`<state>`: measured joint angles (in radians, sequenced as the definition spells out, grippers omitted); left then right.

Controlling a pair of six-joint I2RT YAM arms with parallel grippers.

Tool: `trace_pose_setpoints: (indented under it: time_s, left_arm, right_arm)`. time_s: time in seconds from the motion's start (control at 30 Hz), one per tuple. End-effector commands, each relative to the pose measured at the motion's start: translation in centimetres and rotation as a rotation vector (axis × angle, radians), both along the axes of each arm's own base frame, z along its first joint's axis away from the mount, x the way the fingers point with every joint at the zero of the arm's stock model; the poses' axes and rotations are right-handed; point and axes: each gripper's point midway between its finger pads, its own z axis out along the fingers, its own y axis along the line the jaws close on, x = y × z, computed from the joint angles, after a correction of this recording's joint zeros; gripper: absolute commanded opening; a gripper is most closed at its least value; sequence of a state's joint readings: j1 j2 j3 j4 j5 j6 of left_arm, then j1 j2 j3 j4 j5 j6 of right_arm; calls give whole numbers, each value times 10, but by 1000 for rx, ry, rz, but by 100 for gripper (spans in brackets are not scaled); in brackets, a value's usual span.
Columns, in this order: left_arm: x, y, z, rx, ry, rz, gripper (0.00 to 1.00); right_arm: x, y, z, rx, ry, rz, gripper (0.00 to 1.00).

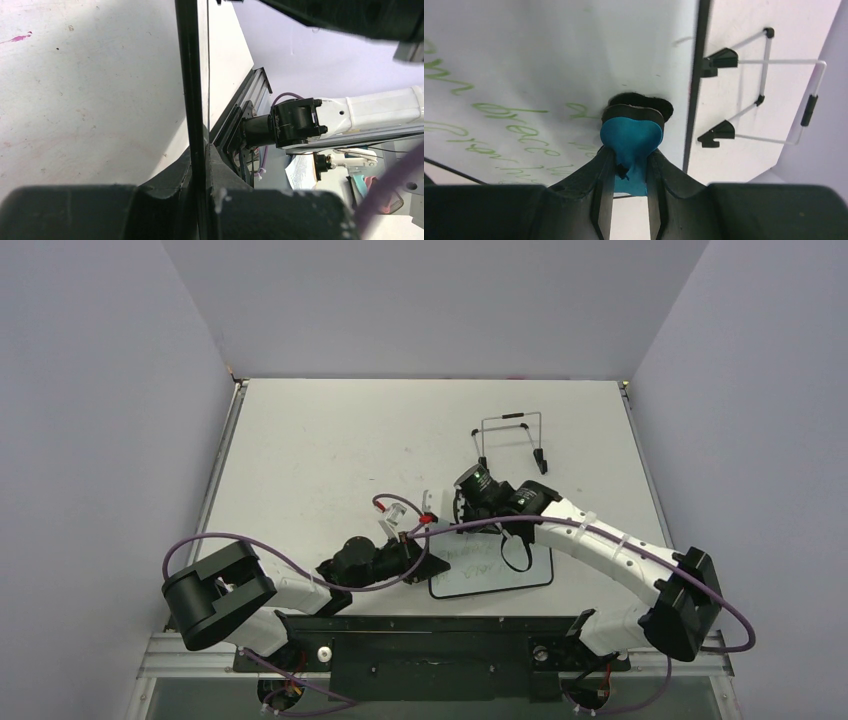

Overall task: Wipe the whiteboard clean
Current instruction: Erase the whiteboard at the center of the board.

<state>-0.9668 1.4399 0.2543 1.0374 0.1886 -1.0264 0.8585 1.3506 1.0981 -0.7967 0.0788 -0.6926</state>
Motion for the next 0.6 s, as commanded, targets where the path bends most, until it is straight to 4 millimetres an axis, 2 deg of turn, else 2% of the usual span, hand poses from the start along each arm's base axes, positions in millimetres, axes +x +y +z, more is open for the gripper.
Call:
trace_pose_setpoints:
  time_s: [0.0, 0.07, 0.17, 0.27, 0.33, 0.4, 0.47, 0.57]
  left_arm:
    - [-2, -8, 67, -198, -160, -30, 0]
    - [-2, -7, 67, -195, -162, -28, 0]
    - [-1, -5, 67, -190, -168, -21, 0]
    - [-2, -5, 67, -188, -170, -22, 0]
    - [-1, -6, 65, -187, -170, -22, 0]
    - [-1, -6, 65, -188, -172, -23, 0]
    - [-1, -7, 66, -187, -176, -26, 0]
    - [-2, -7, 66, -185, -180, -29, 0]
  right_arm:
    - [25, 7, 27, 92, -81, -92, 0]
    - [14, 13, 23, 97, -35, -38, 0]
    - [-13, 15, 9, 78, 45, 67, 0]
    - [-38, 12, -5, 49, 104, 159, 0]
    - [-46, 6, -10, 34, 127, 176, 0]
    - [-43, -2, -12, 13, 114, 153, 0]
    - [-33, -9, -13, -6, 84, 98, 0]
    - [-8, -18, -7, -9, 15, -19, 0]
